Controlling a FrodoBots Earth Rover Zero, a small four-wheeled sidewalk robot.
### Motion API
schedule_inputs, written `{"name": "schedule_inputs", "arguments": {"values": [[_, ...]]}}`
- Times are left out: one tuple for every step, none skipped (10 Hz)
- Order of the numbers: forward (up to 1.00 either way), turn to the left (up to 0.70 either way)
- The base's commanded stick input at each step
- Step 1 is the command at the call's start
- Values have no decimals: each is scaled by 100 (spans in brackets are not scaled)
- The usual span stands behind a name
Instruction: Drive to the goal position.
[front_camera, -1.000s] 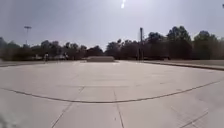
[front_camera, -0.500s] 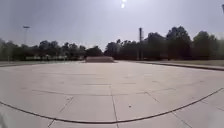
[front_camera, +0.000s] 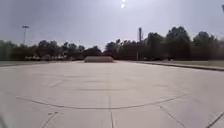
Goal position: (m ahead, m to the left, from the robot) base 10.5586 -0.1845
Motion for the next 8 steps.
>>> {"name": "schedule_inputs", "arguments": {"values": [[100,0],[100,0],[100,40],[100,40],[100,3],[100,0],[100,14],[100,34]]}}
